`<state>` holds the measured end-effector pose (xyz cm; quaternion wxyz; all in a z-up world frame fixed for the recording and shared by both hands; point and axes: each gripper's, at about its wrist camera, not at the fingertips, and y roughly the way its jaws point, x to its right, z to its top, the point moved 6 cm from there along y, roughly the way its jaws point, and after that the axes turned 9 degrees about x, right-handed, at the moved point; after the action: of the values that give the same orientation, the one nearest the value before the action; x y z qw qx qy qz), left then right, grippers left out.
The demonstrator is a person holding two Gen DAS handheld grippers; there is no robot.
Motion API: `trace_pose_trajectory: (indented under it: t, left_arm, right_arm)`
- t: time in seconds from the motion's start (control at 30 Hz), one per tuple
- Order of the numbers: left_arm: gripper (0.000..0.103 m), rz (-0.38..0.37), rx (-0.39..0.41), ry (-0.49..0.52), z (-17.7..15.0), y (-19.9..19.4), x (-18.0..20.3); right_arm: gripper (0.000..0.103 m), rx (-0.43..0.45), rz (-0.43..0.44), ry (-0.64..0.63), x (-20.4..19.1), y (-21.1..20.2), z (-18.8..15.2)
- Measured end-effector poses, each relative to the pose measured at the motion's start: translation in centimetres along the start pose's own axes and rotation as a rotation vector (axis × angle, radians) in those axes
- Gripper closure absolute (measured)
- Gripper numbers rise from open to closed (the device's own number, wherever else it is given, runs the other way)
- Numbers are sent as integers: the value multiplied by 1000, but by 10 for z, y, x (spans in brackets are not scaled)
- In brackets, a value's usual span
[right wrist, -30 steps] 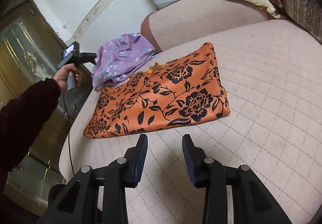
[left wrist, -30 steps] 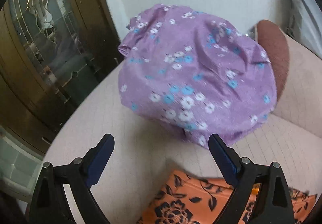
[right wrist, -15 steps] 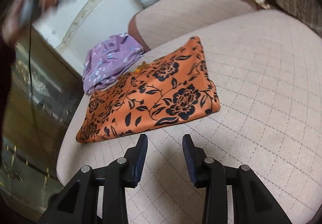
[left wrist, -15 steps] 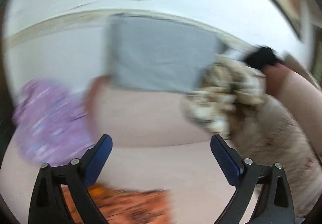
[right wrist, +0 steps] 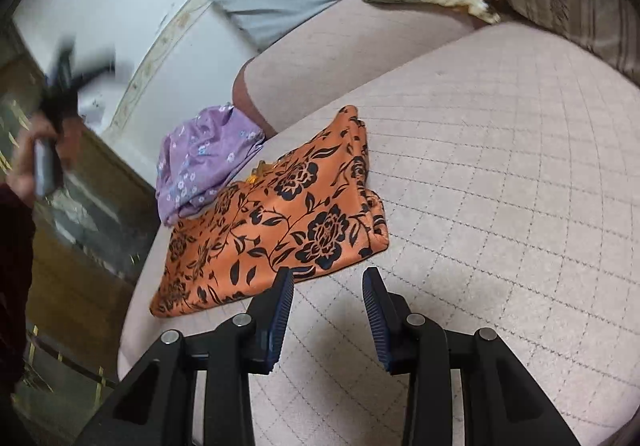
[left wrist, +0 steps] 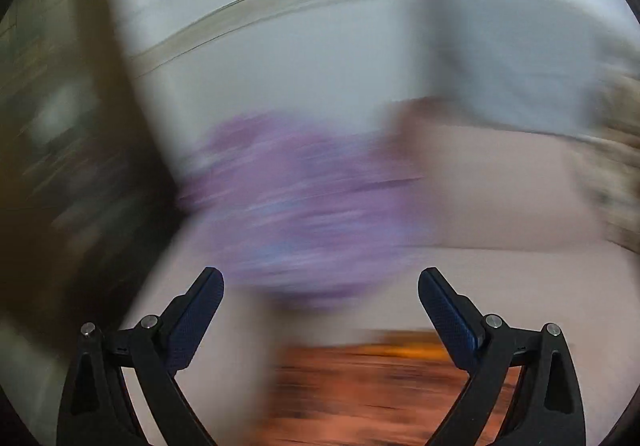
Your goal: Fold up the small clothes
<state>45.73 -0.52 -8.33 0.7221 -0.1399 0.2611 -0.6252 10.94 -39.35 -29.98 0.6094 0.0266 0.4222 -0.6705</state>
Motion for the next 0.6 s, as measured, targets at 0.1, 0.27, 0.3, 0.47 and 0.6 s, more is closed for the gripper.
trace_pose_trajectory:
  t: [0.1, 0.27, 0.3, 0.47, 0.6]
  left_arm:
    - [21, 84, -70, -63, -40, 25, -91]
    - [14, -206, -159, -173, -154, -4, -122]
    - [14, -245, -189, -188, -180, -8, -120]
    - [14, -362, -320, -348, -292, -5, -91]
    - [14, -371, -362, -472, -339, 2, -85]
  right_arm:
    - [63, -10, 8, -19, -11, 7, -6]
    - [35, -119, 120, 102, -33, 40, -21]
    - [32, -131, 142, 163, -35, 47, -23]
    - [32, -154, 149, 365, -42, 92, -31]
    - [32, -84, 89, 507, -17, 94, -39]
